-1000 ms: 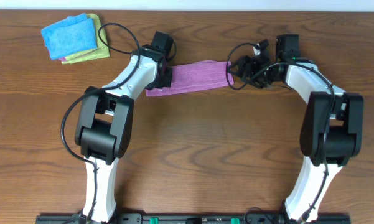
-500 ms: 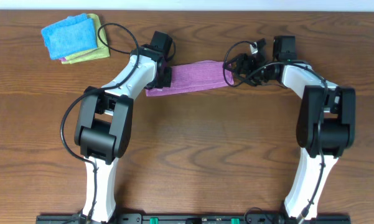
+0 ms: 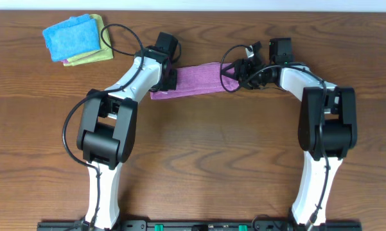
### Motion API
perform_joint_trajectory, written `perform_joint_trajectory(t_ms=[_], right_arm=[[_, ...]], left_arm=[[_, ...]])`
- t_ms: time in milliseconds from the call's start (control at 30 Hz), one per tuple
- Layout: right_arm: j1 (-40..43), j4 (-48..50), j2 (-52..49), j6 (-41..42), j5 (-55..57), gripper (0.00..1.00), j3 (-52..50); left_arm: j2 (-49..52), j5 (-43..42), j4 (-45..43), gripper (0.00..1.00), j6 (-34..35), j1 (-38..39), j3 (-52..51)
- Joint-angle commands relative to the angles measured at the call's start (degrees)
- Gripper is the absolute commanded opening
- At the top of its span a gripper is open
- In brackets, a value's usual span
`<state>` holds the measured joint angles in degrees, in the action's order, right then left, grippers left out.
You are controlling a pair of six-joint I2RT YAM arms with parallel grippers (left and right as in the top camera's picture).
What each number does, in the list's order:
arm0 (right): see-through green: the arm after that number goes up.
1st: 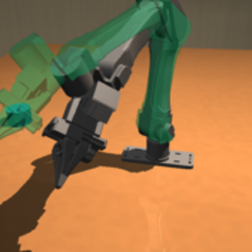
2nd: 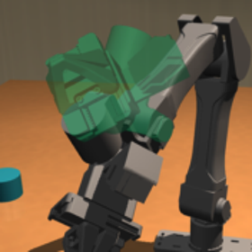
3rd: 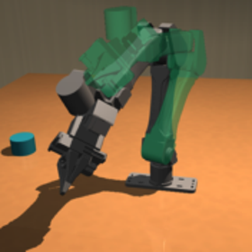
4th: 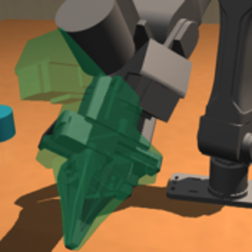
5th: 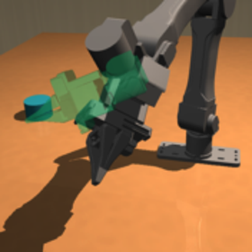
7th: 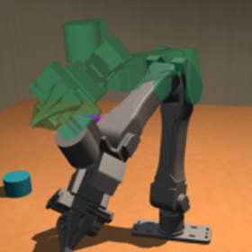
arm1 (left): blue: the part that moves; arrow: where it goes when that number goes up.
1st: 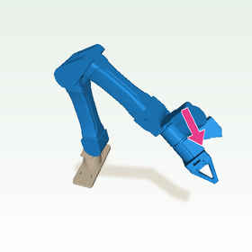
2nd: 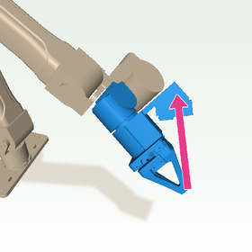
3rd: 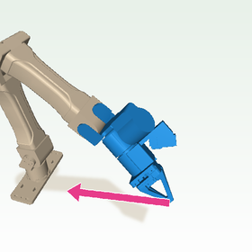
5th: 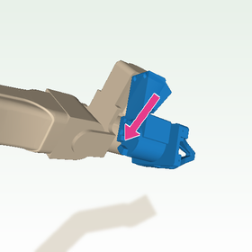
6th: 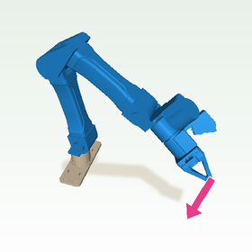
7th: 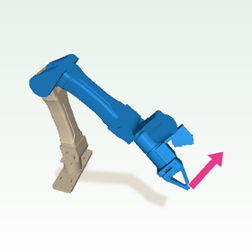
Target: Fold the cloth
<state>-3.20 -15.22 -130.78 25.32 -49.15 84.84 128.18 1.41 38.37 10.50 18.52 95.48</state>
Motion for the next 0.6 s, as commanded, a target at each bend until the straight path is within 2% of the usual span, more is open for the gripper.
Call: perform_joint_trajectory(t_ms=[0,133,200,433,567], right_arm=[[-0.55,-0.68,-3.91,0.17,8.92,0.52,-1.62],[-0.55,2.71,-3.91,1.86,9.94,0.15,-1.62],[-0.55,4.13,-3.91,3.17,9.92,0.02,-1.62],[-0.61,8.90,-3.45,6.03,1.60,0.01,-0.52],[-0.87,8.87,-0.11,6.12,0.87,0.01,-0.15]], left_arm=[[3.41,-1.53,0.79,0.06,0.17,-0.13,-0.22],[3.41,-1.75,0.83,0.06,-0.22,-0.13,-0.22],[3.41,-2.29,0.83,0.06,-0.22,-0.13,-0.22],[3.43,-2.56,0.83,0.06,-0.20,-0.13,-0.22],[3.43,-2.56,0.81,0.06,-0.17,-0.13,-0.22]])
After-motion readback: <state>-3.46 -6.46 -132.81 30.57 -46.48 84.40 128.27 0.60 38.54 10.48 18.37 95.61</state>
